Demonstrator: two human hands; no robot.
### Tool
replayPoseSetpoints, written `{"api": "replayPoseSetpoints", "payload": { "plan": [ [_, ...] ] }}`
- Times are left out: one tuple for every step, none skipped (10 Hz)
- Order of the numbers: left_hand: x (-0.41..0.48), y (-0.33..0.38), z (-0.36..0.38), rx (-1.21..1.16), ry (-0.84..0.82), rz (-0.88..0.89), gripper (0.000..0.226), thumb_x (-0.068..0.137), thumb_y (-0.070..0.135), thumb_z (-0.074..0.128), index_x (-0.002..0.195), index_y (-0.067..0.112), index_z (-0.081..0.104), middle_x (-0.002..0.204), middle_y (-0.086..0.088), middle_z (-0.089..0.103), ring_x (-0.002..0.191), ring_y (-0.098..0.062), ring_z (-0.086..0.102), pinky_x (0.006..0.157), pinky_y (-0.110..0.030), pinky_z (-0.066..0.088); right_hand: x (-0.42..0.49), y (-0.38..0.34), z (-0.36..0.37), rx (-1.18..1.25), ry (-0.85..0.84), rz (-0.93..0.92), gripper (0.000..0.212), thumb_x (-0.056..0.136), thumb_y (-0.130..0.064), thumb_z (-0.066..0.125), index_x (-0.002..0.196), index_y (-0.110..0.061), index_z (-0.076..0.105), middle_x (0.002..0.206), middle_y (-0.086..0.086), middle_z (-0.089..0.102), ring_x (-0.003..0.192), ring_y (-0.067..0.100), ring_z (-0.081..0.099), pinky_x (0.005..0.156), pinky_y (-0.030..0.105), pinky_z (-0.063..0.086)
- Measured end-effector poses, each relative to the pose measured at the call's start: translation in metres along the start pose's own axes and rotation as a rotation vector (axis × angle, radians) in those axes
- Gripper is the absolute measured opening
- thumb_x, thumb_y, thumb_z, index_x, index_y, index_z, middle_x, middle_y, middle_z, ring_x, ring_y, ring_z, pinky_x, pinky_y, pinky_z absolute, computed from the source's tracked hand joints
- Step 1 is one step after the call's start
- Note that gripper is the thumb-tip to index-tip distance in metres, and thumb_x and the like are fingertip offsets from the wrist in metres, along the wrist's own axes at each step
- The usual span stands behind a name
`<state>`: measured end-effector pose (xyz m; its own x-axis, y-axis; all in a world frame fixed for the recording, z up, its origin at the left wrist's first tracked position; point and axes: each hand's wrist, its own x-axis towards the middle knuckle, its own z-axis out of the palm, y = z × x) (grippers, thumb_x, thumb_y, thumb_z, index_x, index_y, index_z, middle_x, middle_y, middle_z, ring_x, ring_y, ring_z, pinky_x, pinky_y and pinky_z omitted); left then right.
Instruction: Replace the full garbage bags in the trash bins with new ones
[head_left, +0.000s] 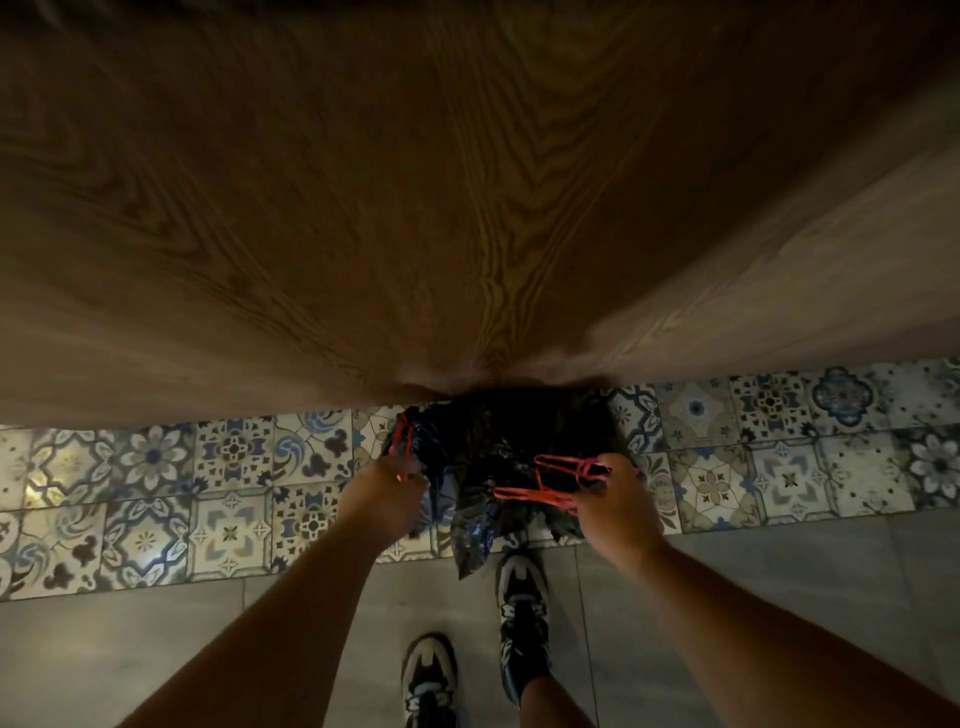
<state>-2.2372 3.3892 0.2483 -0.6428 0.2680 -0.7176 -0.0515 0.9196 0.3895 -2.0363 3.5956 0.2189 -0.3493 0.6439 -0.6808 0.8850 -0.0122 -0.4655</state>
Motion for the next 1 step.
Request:
{"api": "replayPoseSetpoints", "payload": {
  "plan": [
    [-0.0338, -0.0009, -0.0140, -0.045, 0.004, 0.017, 0.013, 0.104, 0.030, 0.058, 0.098, 0.034, 0.068, 0.094, 0.001, 0.073, 0.071, -0.013, 0.066, 0.057, -0.024, 0.050, -0.0294, 0.0033, -0.0182, 0.012, -0.038, 0.007, 0.038, 0.103, -0.024, 0.059, 0.139, -0.024, 0.049, 0.107, -0.006, 0.070, 0.076, 0.007, 0.070, 0.049, 0.017, 0.048]
  ]
}}
